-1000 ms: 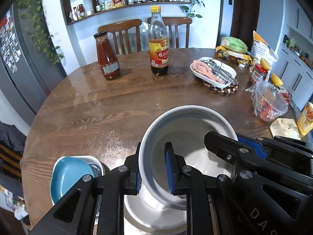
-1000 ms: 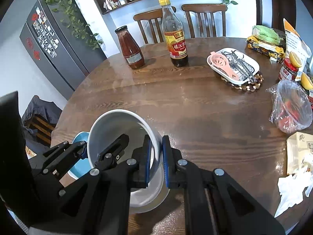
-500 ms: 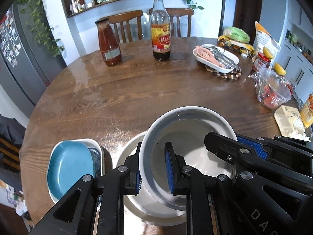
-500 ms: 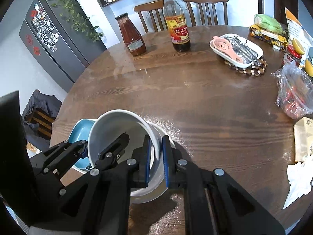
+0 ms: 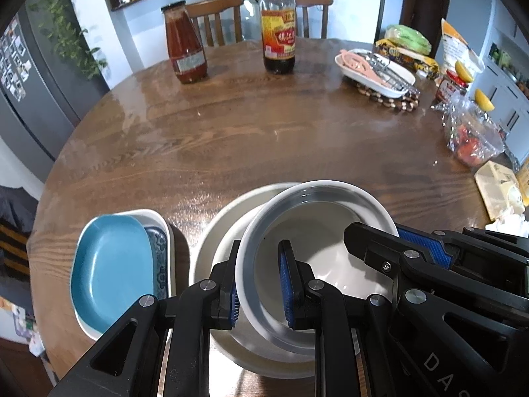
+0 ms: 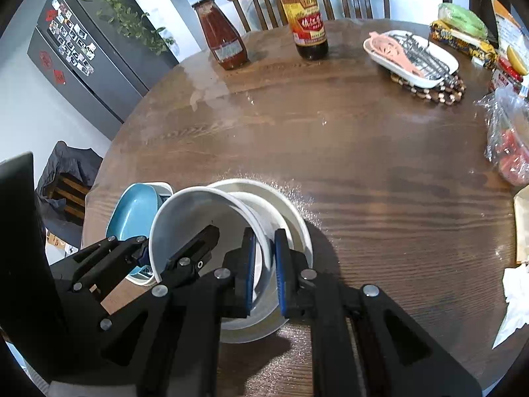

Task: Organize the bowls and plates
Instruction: 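Lower the ramekin into the smaller bowl and open the left gripper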

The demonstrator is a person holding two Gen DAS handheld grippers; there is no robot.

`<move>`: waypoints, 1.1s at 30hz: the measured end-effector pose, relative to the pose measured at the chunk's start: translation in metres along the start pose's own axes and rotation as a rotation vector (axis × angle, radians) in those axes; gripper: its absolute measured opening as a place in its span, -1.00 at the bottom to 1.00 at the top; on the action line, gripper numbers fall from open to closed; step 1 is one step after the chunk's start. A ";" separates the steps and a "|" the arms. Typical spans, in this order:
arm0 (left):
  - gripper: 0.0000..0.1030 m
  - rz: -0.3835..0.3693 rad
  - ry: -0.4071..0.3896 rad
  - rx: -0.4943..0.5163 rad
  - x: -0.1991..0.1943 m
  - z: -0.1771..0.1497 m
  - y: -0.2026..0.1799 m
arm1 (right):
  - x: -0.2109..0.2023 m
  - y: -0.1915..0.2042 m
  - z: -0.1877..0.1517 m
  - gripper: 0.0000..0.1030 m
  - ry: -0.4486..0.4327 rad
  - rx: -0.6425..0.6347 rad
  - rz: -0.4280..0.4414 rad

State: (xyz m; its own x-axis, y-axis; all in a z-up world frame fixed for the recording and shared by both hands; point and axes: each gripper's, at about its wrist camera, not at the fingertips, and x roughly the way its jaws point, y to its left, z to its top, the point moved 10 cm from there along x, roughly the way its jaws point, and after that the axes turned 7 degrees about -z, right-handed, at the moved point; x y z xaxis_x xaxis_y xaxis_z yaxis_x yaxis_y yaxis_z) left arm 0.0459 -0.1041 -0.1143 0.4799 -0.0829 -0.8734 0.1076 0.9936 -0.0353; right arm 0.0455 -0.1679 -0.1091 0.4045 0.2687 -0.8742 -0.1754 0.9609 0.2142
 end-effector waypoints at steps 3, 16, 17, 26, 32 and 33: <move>-0.61 -0.002 0.021 -0.001 0.005 -0.003 0.002 | 0.005 0.000 -0.002 -0.74 0.020 0.004 0.003; -0.61 -0.040 0.111 -0.025 0.025 -0.009 0.008 | 0.026 0.001 -0.004 -0.71 0.079 0.018 -0.005; -0.61 -0.044 0.111 -0.028 0.026 -0.008 0.008 | 0.028 0.001 -0.002 -0.71 0.079 0.021 -0.007; -0.61 -0.058 0.092 -0.046 0.034 0.005 0.008 | 0.033 -0.003 0.011 -0.71 0.065 0.014 -0.019; -0.61 -0.069 0.082 -0.034 0.041 0.017 0.006 | 0.037 -0.008 0.022 -0.71 0.055 0.018 -0.032; -0.61 -0.070 0.081 -0.032 0.042 0.019 0.006 | 0.037 -0.010 0.025 -0.71 0.053 0.019 -0.034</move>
State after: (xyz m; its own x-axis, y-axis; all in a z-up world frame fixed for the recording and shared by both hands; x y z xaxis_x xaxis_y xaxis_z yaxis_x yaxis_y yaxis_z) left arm 0.0828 -0.1033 -0.1420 0.4005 -0.1467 -0.9045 0.1095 0.9877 -0.1117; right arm 0.0845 -0.1654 -0.1330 0.3616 0.2320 -0.9030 -0.1454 0.9707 0.1912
